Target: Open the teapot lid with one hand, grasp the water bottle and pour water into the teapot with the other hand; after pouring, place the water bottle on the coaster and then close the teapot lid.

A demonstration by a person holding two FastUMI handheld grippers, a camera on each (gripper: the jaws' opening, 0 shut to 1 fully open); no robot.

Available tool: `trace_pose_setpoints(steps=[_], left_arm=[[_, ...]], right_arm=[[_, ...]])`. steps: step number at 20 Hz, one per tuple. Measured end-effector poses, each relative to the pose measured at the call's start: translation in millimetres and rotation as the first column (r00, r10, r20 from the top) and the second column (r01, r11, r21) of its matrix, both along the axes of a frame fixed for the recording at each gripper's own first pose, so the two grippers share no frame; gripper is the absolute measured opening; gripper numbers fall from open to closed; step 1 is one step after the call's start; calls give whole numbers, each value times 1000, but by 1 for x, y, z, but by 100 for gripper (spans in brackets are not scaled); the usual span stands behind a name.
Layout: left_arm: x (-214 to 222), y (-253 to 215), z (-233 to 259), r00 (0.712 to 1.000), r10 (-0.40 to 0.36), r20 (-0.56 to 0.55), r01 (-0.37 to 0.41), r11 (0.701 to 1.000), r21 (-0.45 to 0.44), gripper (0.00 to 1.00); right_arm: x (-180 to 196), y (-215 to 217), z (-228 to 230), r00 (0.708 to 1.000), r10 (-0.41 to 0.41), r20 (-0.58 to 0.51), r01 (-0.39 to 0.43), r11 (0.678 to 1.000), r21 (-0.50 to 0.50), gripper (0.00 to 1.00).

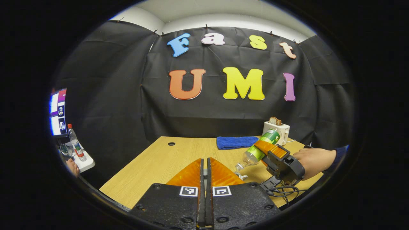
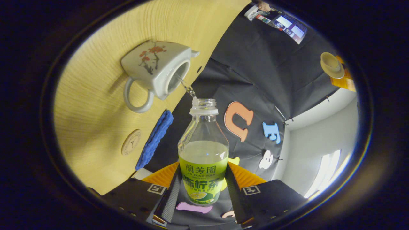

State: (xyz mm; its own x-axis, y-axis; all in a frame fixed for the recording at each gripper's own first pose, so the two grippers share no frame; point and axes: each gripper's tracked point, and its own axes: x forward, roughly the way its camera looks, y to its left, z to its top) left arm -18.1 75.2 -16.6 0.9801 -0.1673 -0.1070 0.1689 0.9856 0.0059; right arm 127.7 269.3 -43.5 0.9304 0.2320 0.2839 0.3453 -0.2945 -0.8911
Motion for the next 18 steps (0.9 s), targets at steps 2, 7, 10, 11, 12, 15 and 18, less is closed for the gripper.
trace_pose_setpoints(steps=[2, 7, 10, 11, 12, 15, 18], left_arm=[[1, 0, -1, 1000, 0, -4, 0, 1000, 0, 3], [0, 1, -1, 1000, 2, -6, -2, 1000, 3, 3], [0, 0, -1, 1000, 0, -5, 0, 1000, 3, 3], [0, -1, -1, 1000, -2, -5, 2, 1000, 2, 3], [0, 0, -2, 1000, -2, -7, 2, 1000, 3, 3], [2, 0, -4, 1000, -1, -14, 1, 1000, 8, 3], [2, 3, -4, 1000, 5, -16, -4, 1000, 6, 3]], right_arm=[[-13, 2, 3, 999, 14, 46, -14, 1000, -13, 72], [-18, 12, 11, 996, 37, 77, -33, 998, -51, 71], [-10, 12, 7, 997, 27, 79, -22, 998, -57, 72], [-8, 10, 8, 996, 24, 83, -20, 998, -59, 72], [-8, 8, 7, 996, 23, 86, -18, 998, -63, 72], [-8, 4, 6, 996, 16, 93, -9, 997, -72, 72], [-9, 2, 10, 994, 14, 106, -5, 996, -87, 72]])
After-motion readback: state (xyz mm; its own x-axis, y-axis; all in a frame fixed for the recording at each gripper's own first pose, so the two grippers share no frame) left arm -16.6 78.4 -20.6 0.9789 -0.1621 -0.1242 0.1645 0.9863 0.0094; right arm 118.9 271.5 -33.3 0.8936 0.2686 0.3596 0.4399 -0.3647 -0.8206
